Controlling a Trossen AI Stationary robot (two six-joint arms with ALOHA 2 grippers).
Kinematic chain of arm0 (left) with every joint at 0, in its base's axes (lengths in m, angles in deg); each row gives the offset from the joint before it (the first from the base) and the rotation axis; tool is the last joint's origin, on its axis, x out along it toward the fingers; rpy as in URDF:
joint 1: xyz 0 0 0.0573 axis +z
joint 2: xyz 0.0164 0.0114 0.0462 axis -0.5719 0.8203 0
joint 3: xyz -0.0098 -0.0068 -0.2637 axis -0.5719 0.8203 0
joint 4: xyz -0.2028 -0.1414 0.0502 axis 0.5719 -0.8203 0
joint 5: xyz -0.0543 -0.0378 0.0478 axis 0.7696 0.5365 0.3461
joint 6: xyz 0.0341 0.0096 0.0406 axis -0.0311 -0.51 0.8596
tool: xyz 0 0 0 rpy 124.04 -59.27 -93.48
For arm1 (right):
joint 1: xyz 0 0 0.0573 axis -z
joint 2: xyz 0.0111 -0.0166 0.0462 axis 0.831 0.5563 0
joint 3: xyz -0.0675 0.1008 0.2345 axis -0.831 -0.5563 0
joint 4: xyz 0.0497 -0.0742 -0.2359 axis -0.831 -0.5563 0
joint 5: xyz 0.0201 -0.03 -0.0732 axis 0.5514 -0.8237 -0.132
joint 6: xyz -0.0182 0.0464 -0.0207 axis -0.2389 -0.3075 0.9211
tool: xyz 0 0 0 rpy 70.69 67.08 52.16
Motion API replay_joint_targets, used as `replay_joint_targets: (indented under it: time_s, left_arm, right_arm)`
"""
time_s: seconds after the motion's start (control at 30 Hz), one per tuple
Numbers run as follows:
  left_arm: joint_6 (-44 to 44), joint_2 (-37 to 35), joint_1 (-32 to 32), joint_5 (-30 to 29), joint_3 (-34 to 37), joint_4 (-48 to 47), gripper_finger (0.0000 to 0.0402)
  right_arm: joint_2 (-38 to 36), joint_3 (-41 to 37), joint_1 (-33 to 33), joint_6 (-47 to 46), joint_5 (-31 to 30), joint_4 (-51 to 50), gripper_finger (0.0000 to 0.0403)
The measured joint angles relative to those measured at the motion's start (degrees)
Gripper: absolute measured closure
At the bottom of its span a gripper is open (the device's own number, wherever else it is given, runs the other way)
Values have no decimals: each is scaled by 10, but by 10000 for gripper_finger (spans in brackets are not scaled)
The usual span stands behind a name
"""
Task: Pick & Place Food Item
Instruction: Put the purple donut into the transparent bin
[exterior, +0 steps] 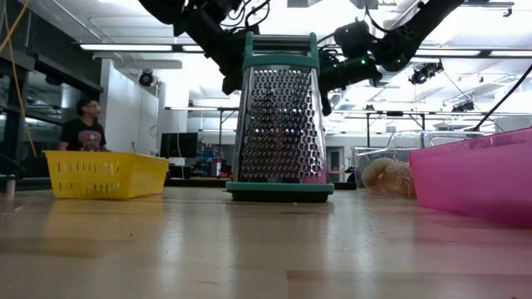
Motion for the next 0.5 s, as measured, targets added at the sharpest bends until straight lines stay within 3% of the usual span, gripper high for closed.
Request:
replay_joint_targets:
  time_s: [0.2,0.5]
  left_arm:
    - [0,0,0,0,0,0,228]
    - [0,0,0,0,0,0,228]
  right_arm:
    - [-2,0,21,0,59,-51,325]
    - [-82,0,38,63,36,-178,325]
